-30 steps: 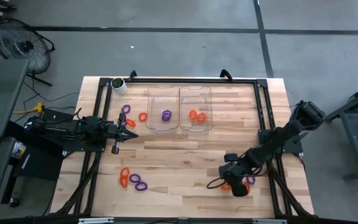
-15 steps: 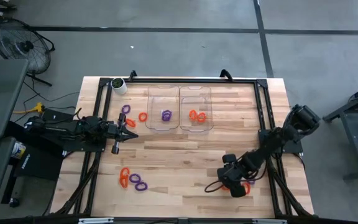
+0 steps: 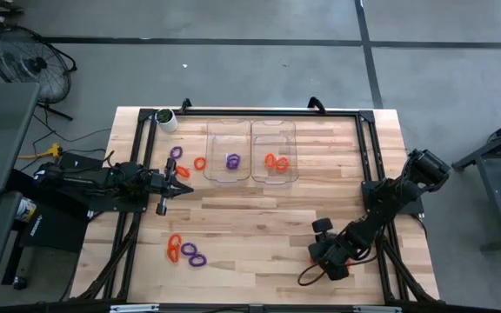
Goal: Sort spring keychains
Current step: Put the orange spring keychain into the right transparent bin
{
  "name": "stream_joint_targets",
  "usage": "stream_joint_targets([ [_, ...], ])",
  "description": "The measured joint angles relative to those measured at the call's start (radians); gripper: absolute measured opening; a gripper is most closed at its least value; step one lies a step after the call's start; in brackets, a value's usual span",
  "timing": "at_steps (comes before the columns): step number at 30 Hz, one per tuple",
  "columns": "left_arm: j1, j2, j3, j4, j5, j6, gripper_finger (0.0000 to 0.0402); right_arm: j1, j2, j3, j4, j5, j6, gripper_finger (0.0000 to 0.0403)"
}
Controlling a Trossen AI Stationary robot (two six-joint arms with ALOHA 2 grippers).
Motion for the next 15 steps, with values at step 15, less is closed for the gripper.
stream_joint_targets([
  [15,0.000,0.000,0.000,0.000,0.000,0.000,0.0001,0.000,0.000,-0.002,0.003,-0.016,0.019,0.0015],
])
